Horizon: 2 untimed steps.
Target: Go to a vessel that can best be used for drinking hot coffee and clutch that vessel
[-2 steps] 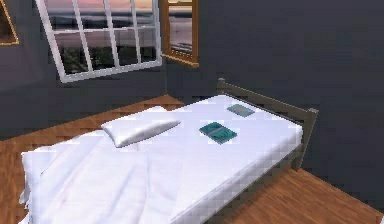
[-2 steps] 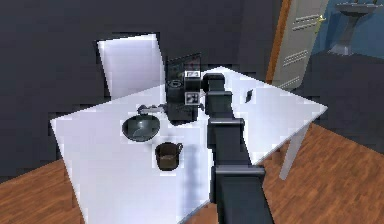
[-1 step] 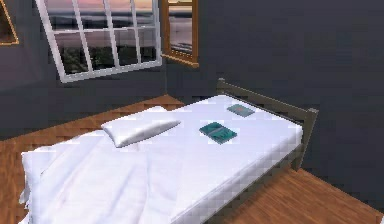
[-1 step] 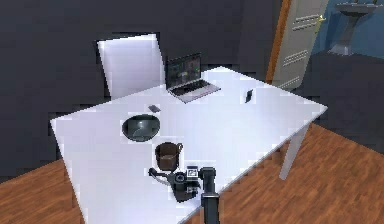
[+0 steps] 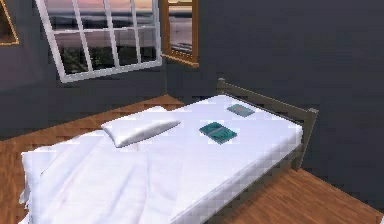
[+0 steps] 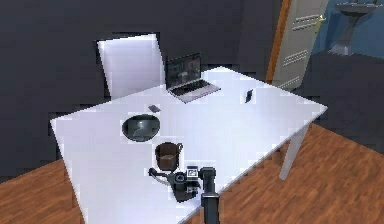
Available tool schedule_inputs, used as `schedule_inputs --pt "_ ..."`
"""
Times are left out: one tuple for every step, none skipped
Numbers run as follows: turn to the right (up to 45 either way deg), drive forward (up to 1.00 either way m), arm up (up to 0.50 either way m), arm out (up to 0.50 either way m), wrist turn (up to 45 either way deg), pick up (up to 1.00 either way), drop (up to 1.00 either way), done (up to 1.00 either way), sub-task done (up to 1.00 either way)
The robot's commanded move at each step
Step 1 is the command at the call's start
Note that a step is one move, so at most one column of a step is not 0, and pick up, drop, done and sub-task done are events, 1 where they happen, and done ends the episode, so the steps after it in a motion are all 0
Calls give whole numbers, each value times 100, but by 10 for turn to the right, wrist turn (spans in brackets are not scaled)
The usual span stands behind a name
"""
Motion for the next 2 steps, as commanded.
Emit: schedule_inputs --pt "0 0 10 0 0 0 0 0 0" --pt "0 0 0 0 0 0 0 100 0"
